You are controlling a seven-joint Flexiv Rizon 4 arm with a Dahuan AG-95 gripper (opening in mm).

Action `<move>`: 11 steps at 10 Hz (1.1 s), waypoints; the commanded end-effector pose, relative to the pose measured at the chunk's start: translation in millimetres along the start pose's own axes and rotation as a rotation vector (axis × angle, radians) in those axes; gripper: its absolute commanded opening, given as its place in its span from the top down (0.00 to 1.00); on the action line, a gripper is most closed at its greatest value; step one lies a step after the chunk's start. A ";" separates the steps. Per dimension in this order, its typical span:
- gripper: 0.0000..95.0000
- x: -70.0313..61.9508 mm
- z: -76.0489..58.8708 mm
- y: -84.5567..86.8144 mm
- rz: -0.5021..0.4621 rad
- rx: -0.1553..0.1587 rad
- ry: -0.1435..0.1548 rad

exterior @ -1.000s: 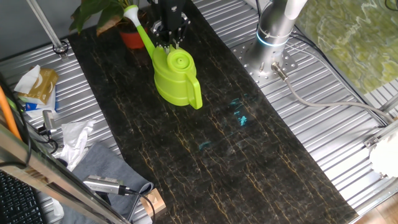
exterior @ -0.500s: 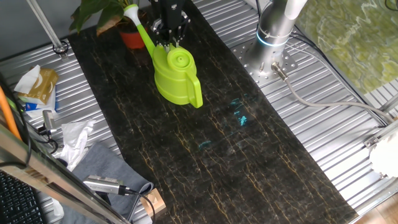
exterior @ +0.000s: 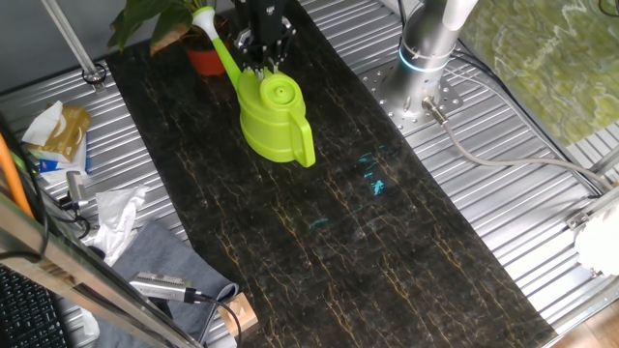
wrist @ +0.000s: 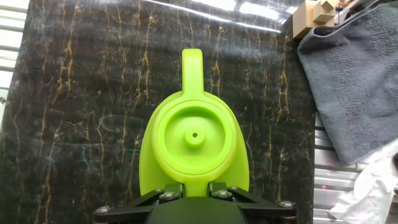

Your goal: Water the plant

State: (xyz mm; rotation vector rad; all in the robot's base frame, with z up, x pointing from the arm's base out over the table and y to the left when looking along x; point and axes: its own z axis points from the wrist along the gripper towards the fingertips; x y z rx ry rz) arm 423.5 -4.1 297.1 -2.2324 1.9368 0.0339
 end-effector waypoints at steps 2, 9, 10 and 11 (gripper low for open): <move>1.00 -0.4 -0.8 -1.0 -0.004 0.000 -0.002; 1.00 -0.8 0.8 -4.3 0.001 0.005 -0.016; 1.00 -0.9 0.8 -4.4 0.003 0.005 -0.019; 1.00 -0.9 0.8 -4.4 0.004 0.006 -0.021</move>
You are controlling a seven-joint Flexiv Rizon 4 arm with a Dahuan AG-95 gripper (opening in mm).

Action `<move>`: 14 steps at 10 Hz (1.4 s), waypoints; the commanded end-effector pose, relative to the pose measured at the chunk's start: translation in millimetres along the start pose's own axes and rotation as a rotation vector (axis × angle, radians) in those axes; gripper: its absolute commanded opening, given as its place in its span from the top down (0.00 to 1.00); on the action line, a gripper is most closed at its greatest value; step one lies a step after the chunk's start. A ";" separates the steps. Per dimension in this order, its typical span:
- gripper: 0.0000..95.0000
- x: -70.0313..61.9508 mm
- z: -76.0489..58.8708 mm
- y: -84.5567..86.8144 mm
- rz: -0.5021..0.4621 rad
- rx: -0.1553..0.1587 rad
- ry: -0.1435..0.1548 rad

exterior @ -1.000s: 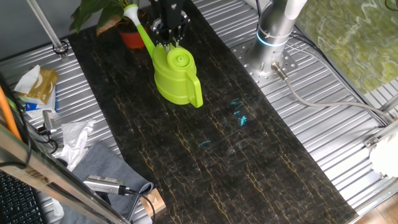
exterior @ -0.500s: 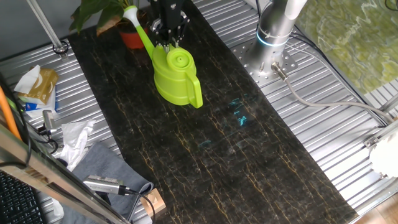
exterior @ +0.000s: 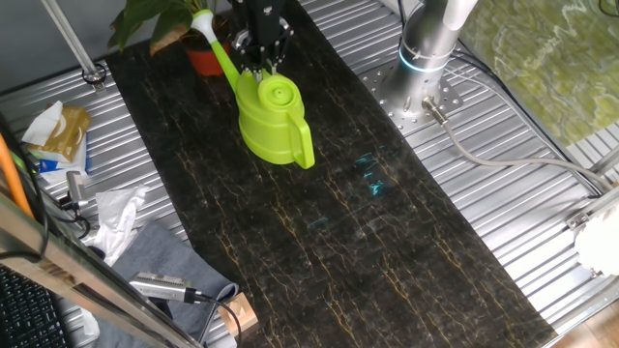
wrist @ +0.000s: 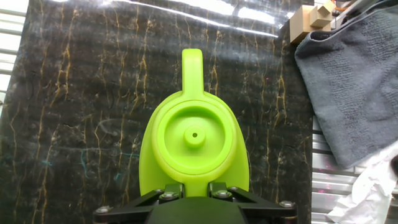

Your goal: Water the plant

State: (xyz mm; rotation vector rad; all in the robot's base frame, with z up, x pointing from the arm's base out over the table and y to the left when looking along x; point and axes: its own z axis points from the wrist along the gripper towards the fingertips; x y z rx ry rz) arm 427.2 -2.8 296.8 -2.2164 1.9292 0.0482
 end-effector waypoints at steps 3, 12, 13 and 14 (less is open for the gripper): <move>1.00 -0.2 -0.1 -0.7 -0.002 0.001 -0.007; 1.00 -0.2 0.0 -0.5 -0.005 0.000 -0.001; 1.00 -0.1 0.1 -0.5 -0.007 0.000 0.001; 1.00 0.0 0.1 -0.2 -0.008 -0.002 0.003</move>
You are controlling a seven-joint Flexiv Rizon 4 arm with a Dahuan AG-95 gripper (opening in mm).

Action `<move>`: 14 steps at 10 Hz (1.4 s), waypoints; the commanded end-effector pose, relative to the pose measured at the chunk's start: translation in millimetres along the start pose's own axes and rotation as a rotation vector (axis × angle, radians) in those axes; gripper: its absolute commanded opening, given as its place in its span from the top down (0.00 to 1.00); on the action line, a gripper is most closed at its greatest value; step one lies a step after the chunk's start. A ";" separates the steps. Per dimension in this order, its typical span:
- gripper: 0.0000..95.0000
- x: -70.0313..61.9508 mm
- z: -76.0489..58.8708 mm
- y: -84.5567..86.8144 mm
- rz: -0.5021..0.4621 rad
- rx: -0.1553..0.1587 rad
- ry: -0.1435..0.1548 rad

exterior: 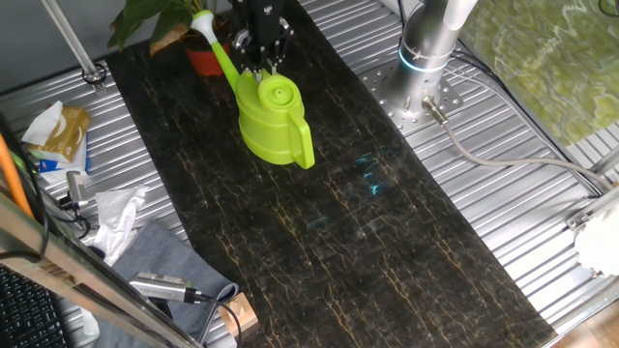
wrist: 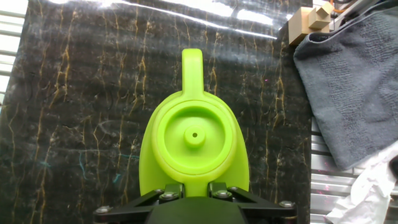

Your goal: Water the plant

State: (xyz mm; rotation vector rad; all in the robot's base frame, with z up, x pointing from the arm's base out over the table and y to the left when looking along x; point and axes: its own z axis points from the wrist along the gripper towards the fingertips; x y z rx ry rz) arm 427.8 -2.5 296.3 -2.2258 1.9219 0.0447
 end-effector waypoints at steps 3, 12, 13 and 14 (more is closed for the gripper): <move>1.00 0.3 -0.4 0.8 0.009 -0.004 0.014; 1.00 0.3 -0.4 0.8 0.236 -0.057 0.061; 1.00 0.3 -0.4 0.8 0.257 -0.055 0.069; 1.00 0.3 -0.4 0.8 0.276 -0.054 0.075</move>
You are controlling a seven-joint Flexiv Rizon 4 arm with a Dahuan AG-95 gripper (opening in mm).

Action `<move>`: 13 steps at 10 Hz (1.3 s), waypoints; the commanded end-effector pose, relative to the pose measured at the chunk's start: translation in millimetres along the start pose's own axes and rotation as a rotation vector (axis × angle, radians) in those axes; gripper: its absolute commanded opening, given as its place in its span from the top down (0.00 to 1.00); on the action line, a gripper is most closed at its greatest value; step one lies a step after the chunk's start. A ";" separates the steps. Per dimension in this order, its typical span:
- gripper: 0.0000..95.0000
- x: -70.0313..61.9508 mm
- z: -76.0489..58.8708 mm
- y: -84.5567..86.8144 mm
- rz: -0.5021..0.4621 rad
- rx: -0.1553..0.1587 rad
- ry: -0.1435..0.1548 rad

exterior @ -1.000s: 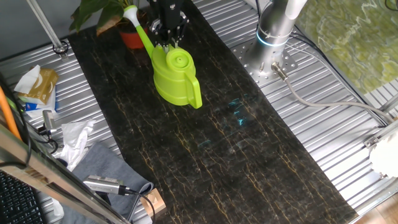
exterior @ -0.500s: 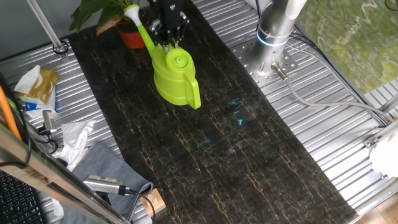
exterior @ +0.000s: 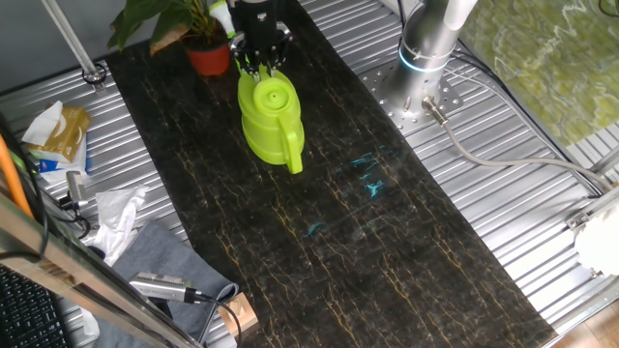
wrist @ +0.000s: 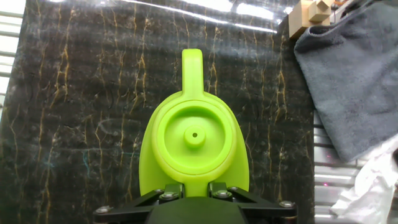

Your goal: Water the plant

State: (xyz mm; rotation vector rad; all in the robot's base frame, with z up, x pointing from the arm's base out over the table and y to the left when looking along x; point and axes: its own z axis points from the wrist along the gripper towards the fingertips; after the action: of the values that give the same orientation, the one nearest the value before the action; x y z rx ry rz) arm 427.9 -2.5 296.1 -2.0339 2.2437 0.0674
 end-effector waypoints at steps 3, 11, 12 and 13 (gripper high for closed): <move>1.00 0.5 -0.6 0.9 0.019 0.009 0.028; 1.00 0.5 -0.6 0.9 -0.104 0.006 0.016; 1.00 0.5 -0.6 0.9 -0.103 0.006 0.016; 1.00 0.5 -0.6 0.9 -0.102 0.006 0.016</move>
State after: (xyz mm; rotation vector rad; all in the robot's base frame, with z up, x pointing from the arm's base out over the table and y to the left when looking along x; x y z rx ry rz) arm 427.2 -3.0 295.9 -2.1489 2.1434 0.0346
